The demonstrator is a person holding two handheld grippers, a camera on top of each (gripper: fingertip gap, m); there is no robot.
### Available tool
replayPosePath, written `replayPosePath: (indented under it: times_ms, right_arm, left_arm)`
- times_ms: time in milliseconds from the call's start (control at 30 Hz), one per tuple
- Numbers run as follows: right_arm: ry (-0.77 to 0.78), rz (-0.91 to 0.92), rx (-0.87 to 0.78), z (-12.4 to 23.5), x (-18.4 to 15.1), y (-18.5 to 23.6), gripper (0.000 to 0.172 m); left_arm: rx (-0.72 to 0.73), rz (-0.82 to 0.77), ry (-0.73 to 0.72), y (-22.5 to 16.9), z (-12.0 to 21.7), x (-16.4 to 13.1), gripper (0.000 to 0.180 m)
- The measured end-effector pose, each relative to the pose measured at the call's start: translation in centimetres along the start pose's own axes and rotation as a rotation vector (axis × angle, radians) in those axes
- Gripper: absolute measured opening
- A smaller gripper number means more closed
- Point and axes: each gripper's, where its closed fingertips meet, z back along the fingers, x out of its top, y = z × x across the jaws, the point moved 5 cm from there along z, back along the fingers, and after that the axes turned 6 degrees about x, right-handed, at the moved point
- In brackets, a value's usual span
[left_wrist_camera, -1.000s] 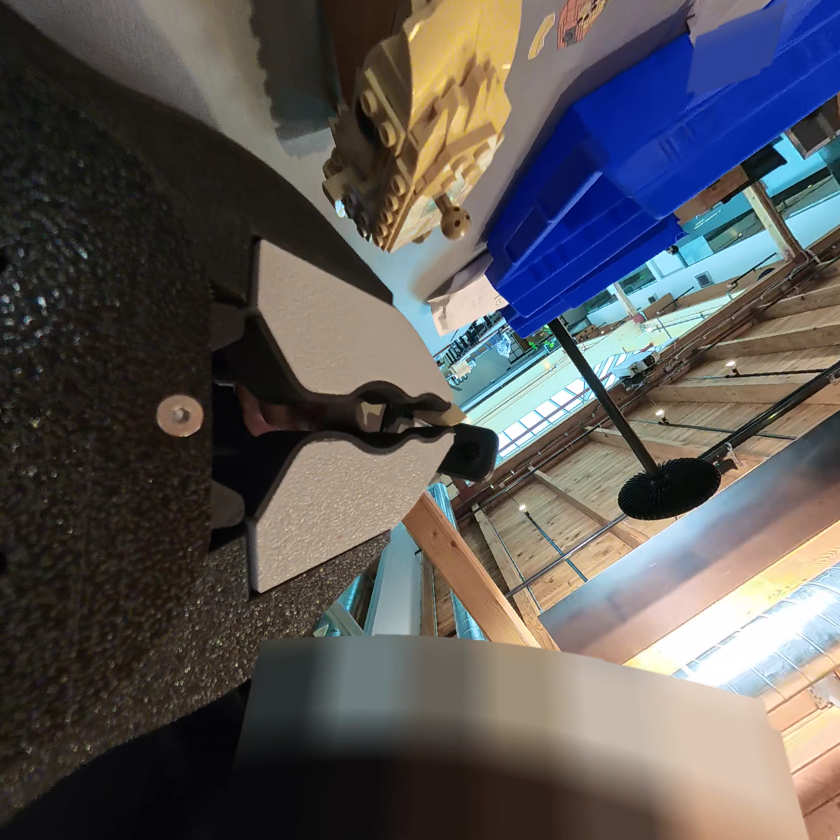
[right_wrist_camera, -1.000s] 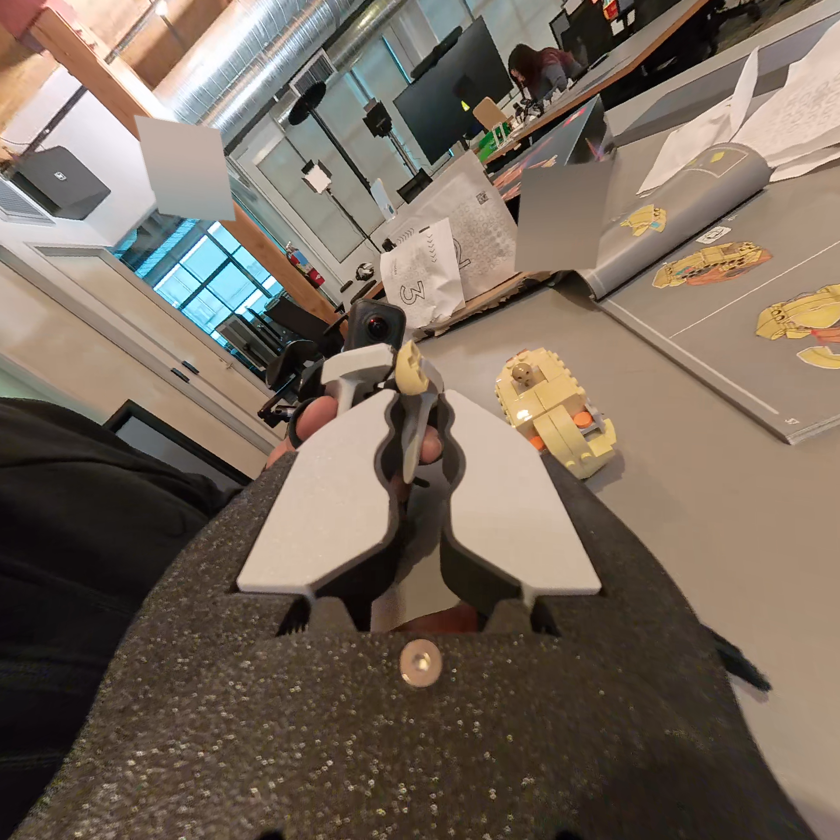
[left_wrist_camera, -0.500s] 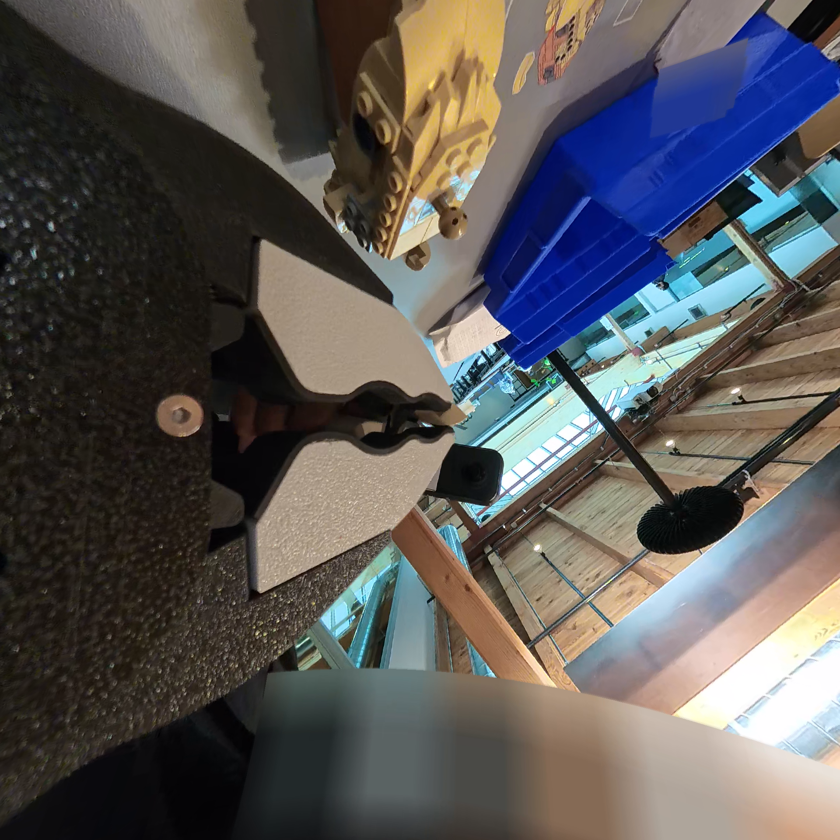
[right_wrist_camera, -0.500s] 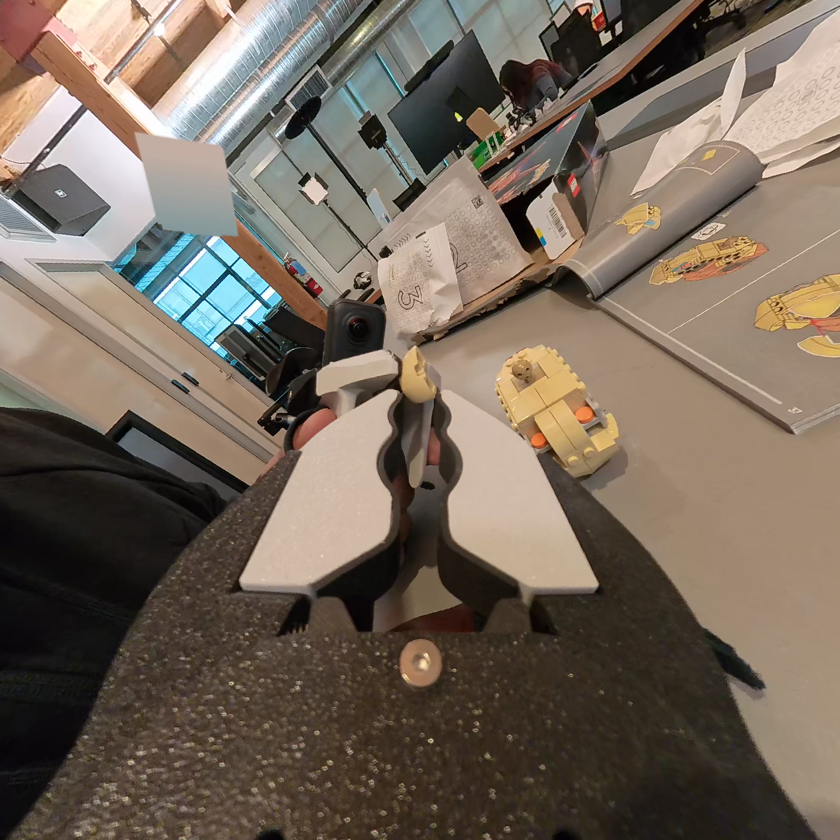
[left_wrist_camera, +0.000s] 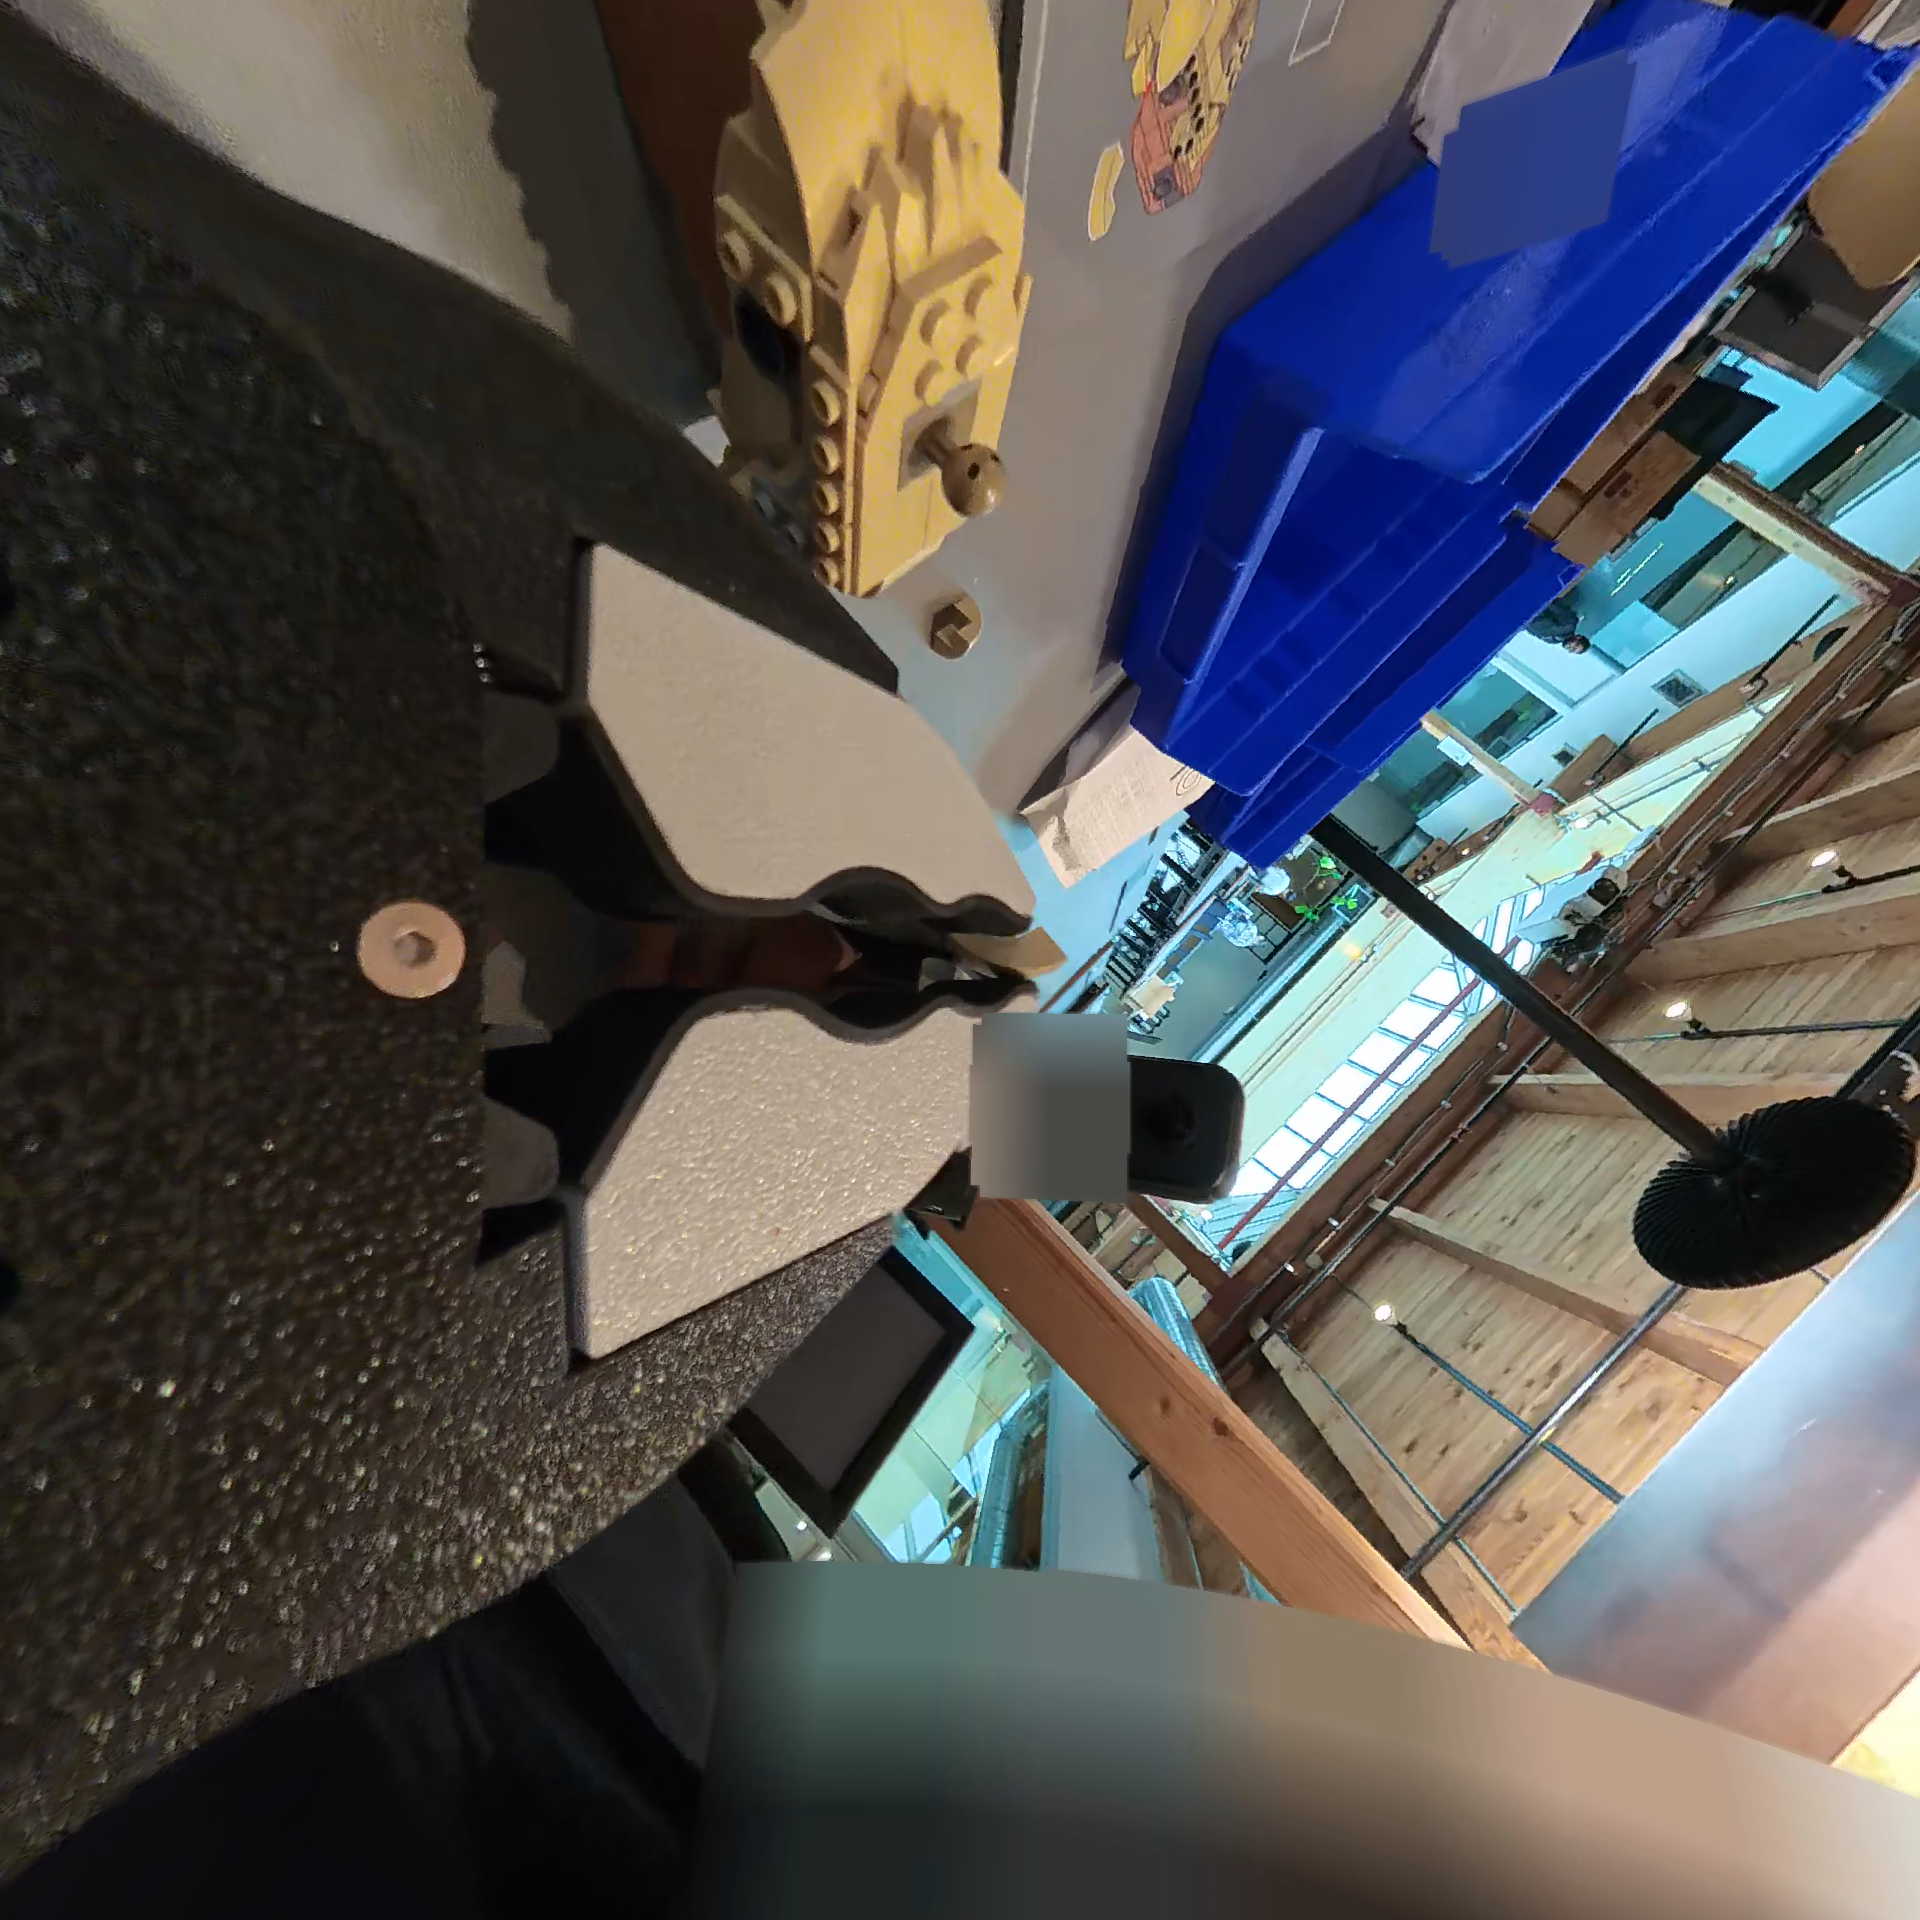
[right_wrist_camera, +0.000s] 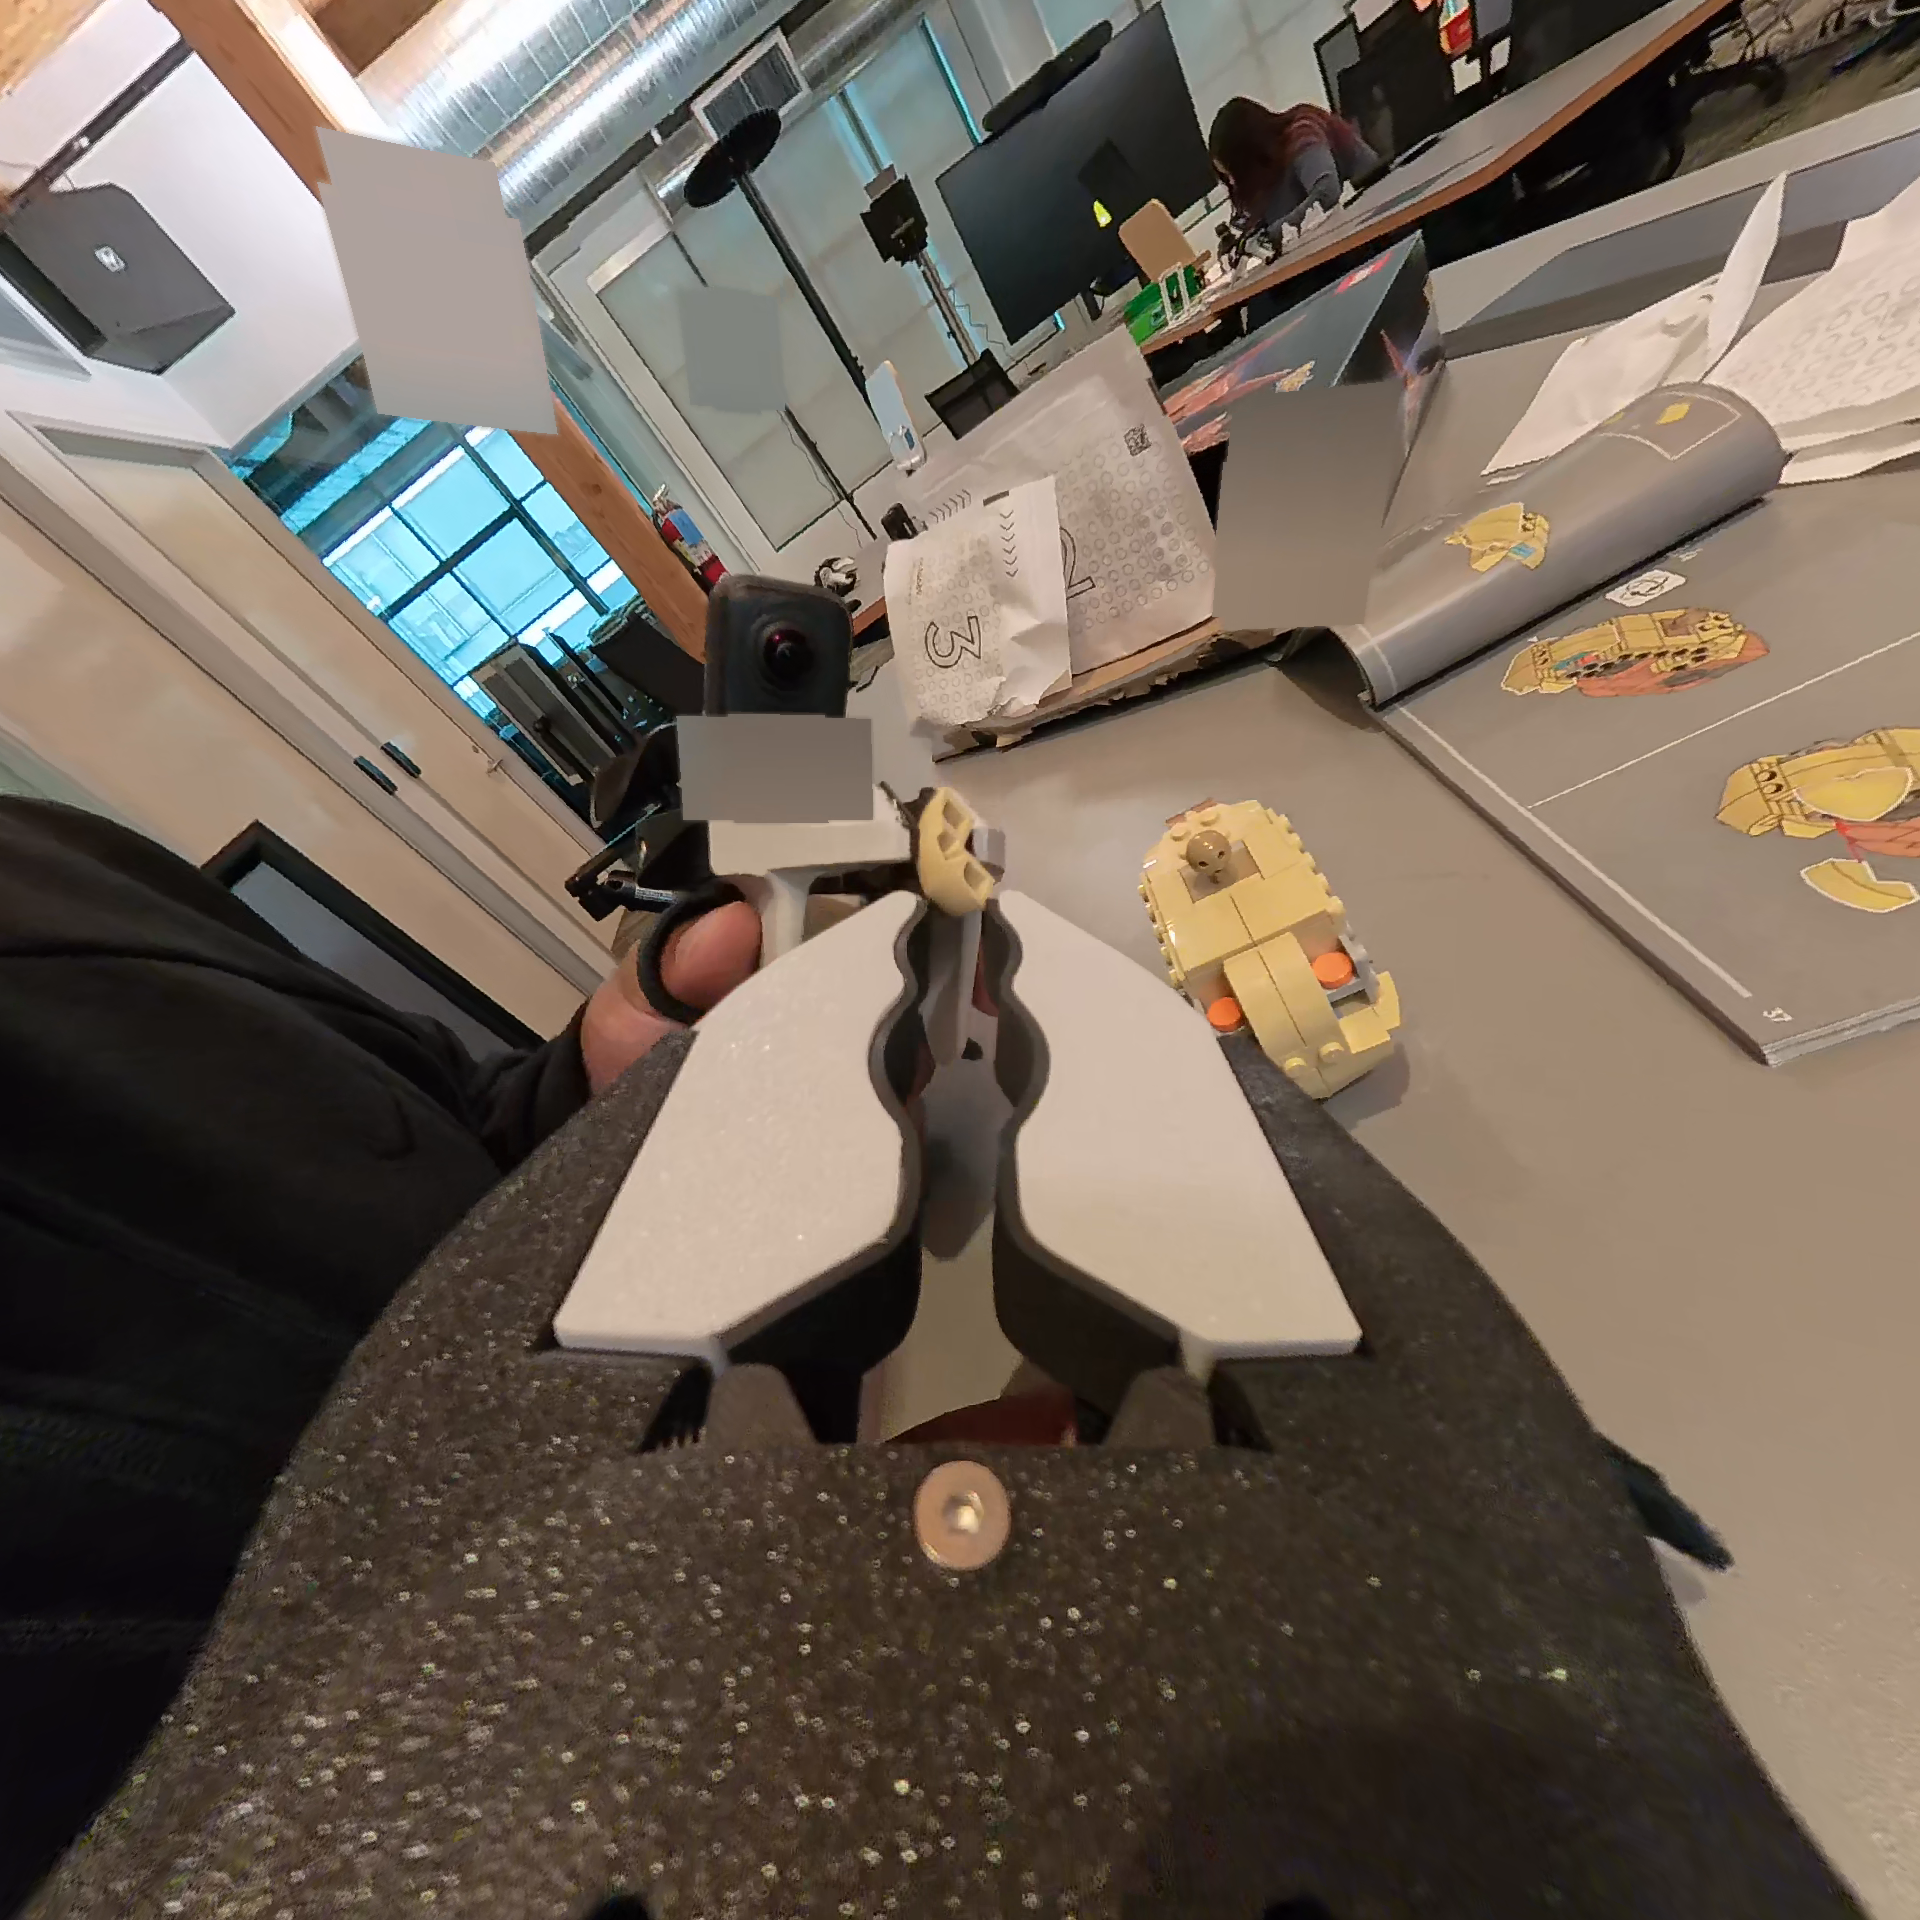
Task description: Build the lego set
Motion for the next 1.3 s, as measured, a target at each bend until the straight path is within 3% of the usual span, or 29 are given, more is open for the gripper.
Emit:
replayPosePath:
  times_ms: [433,1100,1300]
  right_arm:
    - [0.135,0.232,-0.008,0.3,0.1,0.9,0.003]
    - [0.392,0.335,0.022,-0.2,-1.1,0.5,0.003]
    - [0.533,0.378,0.048,0.1,-1.5,0.2,0.002]
  left_arm:
    - [-0.015,-0.352,0.115,-0.7,0.7,0.1,0.008]
    - [-0.032,-0.746,0.378,-0.1,0.9,-0.6,0.015]
    - [-0.077,-0.844,0.493,-0.1,1.0,-1.1,0.013]
